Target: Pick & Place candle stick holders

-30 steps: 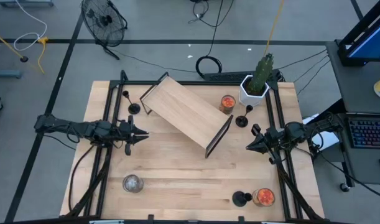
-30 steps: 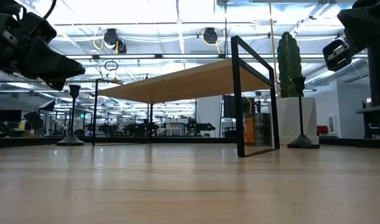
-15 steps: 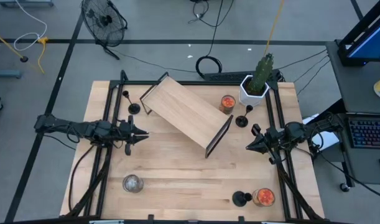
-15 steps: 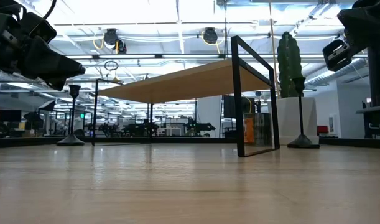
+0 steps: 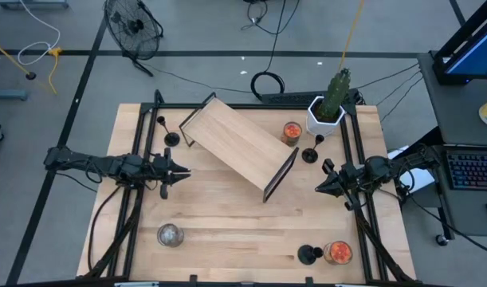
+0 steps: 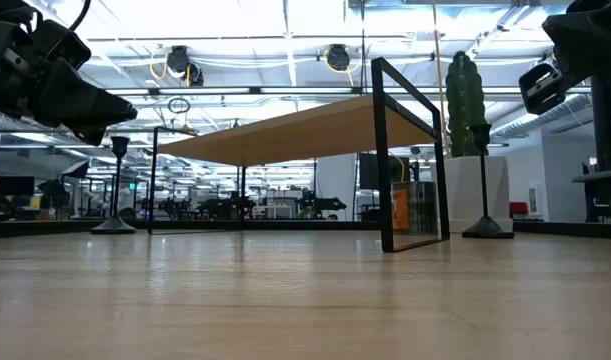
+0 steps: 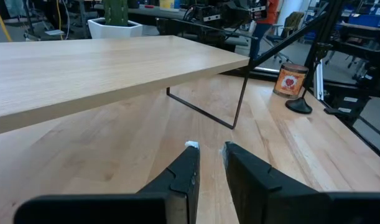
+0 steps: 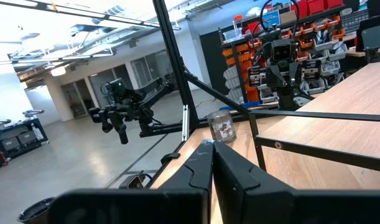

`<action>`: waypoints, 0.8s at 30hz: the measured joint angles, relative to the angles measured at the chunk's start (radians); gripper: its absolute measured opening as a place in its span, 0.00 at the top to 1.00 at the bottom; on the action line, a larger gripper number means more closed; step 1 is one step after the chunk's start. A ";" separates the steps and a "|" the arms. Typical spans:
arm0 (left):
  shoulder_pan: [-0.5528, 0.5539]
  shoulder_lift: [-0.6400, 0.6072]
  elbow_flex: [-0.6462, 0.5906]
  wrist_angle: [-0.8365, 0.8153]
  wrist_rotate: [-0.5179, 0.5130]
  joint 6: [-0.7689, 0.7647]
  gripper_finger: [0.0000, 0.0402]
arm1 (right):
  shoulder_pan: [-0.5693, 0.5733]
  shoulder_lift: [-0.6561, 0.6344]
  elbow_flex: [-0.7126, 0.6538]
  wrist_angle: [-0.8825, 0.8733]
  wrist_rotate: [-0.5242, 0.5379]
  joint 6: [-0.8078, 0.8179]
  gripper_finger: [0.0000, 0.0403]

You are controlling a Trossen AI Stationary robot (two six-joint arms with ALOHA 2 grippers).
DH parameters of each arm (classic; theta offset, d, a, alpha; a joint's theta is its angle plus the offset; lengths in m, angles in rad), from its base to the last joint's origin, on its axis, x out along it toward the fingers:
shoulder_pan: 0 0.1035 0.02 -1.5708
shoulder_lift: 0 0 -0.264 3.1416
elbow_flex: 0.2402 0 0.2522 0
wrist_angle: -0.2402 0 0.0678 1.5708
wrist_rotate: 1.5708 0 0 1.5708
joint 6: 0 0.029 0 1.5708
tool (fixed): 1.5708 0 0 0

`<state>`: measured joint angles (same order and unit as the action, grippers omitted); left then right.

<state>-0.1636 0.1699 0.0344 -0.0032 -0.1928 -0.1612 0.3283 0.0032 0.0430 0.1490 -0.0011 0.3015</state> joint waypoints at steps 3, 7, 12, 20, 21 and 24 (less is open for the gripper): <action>0.000 0.000 0.000 0.000 0.000 0.000 0.81 | 0.000 0.000 0.000 0.000 0.000 0.000 0.99; 0.000 0.000 0.000 0.000 0.000 0.000 0.81 | 0.000 0.000 0.000 0.000 0.000 0.000 0.99; 0.000 0.000 0.000 0.000 0.000 0.000 0.81 | 0.000 0.000 0.000 0.001 0.006 -0.014 0.99; 0.000 0.000 0.000 0.000 0.000 0.000 0.81 | 0.000 0.000 0.000 0.014 0.056 -0.033 0.99; 0.000 0.000 0.000 0.000 0.000 0.000 0.81 | 0.000 0.000 0.000 0.022 0.056 -0.026 0.99; 0.000 0.000 0.000 0.002 0.000 0.000 0.81 | 0.000 0.000 0.000 0.044 0.056 0.036 0.99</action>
<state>-0.1635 0.1696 0.0341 -0.0011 -0.1928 -0.1612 0.3279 0.0032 0.0429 0.1932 0.0551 0.3372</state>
